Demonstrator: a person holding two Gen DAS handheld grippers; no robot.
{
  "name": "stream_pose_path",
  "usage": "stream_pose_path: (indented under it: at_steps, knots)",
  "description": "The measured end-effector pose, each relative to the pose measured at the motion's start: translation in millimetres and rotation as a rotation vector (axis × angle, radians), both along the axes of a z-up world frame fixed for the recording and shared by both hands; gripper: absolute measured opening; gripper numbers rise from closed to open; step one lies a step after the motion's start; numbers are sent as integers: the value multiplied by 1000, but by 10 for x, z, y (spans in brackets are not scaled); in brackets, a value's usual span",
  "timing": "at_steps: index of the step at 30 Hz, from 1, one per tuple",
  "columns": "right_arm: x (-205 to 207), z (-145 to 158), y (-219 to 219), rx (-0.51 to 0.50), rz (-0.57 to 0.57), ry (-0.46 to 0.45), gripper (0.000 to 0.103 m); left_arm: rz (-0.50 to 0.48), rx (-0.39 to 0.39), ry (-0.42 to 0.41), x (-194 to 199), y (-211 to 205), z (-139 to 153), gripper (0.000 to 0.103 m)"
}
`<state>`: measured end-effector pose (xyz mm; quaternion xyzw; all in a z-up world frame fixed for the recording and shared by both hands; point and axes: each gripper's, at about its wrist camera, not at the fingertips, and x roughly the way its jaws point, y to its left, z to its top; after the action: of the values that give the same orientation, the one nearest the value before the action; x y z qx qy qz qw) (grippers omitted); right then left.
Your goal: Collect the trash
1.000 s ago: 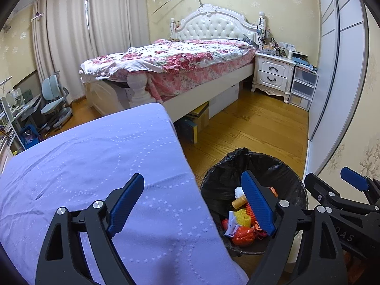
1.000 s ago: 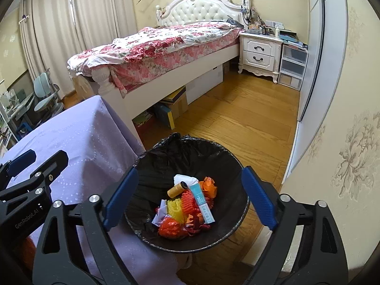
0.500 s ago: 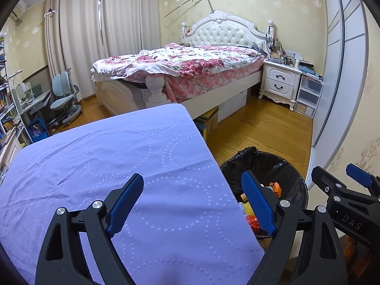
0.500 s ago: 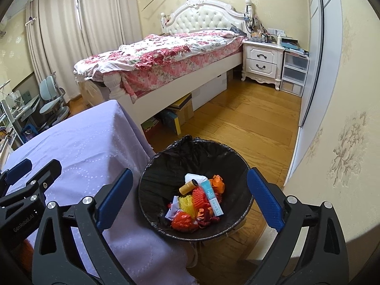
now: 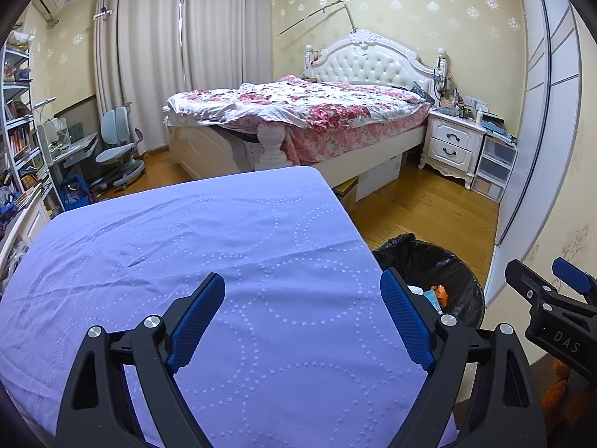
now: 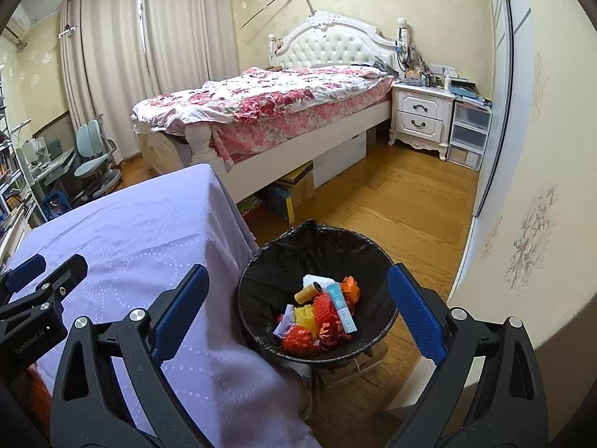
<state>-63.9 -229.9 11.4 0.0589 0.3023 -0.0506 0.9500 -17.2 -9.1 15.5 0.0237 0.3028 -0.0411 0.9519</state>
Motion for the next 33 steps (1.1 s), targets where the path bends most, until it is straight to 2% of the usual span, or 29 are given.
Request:
stream_pose_path:
  at_steps: [33]
  knots:
    - [-104, 10, 54, -4, 6, -6, 94, 18, -6, -10, -67, 80, -10, 85]
